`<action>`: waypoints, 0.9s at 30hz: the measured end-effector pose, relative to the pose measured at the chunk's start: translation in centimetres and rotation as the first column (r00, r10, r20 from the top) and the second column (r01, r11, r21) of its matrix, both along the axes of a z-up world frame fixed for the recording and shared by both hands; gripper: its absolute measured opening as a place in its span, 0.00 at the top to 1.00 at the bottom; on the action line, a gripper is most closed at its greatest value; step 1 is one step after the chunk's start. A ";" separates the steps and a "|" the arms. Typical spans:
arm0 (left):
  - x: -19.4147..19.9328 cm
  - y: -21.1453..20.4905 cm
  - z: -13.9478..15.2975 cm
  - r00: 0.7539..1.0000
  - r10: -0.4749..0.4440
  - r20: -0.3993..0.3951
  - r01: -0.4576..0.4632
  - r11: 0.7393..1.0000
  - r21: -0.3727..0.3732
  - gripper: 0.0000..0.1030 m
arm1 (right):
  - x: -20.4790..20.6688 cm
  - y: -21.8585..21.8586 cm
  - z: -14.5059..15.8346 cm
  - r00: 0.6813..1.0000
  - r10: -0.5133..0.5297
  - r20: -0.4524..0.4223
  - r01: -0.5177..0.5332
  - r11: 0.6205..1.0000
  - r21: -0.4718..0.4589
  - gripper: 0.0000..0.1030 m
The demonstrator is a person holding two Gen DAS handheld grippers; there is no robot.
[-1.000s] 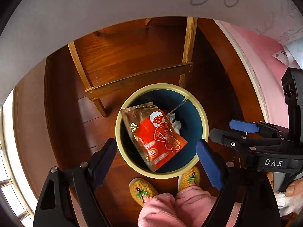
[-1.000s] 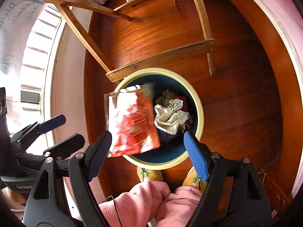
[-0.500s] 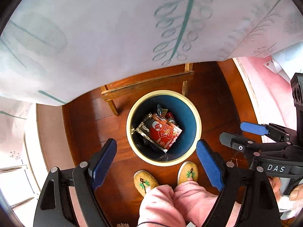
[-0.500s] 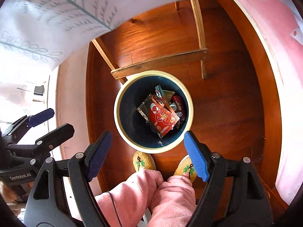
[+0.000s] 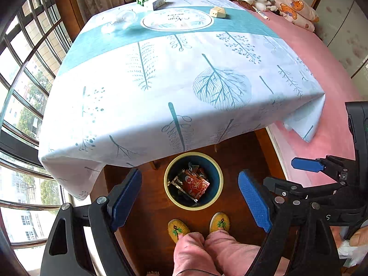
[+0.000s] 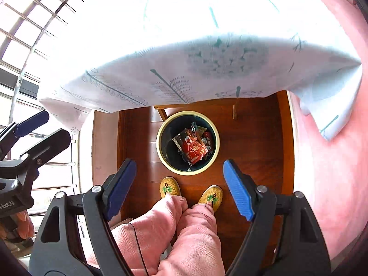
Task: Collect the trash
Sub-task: 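Raise both tools back up over the table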
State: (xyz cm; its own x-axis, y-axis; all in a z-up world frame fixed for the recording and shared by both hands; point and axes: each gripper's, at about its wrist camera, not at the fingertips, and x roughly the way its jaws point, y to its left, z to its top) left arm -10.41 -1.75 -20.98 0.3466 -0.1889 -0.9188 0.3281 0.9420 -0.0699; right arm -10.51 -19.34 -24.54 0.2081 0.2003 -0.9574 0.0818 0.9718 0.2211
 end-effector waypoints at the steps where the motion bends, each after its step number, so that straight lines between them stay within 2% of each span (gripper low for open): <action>1: 0.0 -0.1 1.5 1.000 0.003 0.017 -0.003 1.000 0.001 0.15 | 0.0 0.0 1.5 1.000 0.010 0.013 -0.010 1.000 -0.005 0.26; 8: 0.4 -0.4 11.5 0.989 0.025 0.148 -0.034 0.998 0.054 0.14 | 0.9 -0.8 11.0 0.986 0.038 0.163 -0.036 0.999 -0.013 0.26; 14: 1.7 0.4 17.6 0.969 0.075 0.234 -0.106 0.987 0.124 0.14 | 2.4 -1.9 17.1 0.953 0.057 0.298 -0.047 0.998 -0.039 0.26; 20: 5.2 2.8 20.2 0.961 0.167 0.221 -0.199 0.971 0.132 0.15 | 4.8 -2.6 20.0 0.931 0.059 0.360 -0.048 0.998 -0.041 0.26; 23: 8.1 4.0 20.5 0.965 0.187 0.186 -0.206 0.974 0.091 0.20 | 6.5 -2.8 20.6 0.926 0.056 0.374 -0.037 0.998 -0.058 0.26; 27: 13.2 5.7 20.1 0.970 0.198 0.143 -0.206 0.978 0.044 0.20 | 9.4 -2.6 20.5 0.919 0.037 0.393 -0.009 0.997 -0.072 0.27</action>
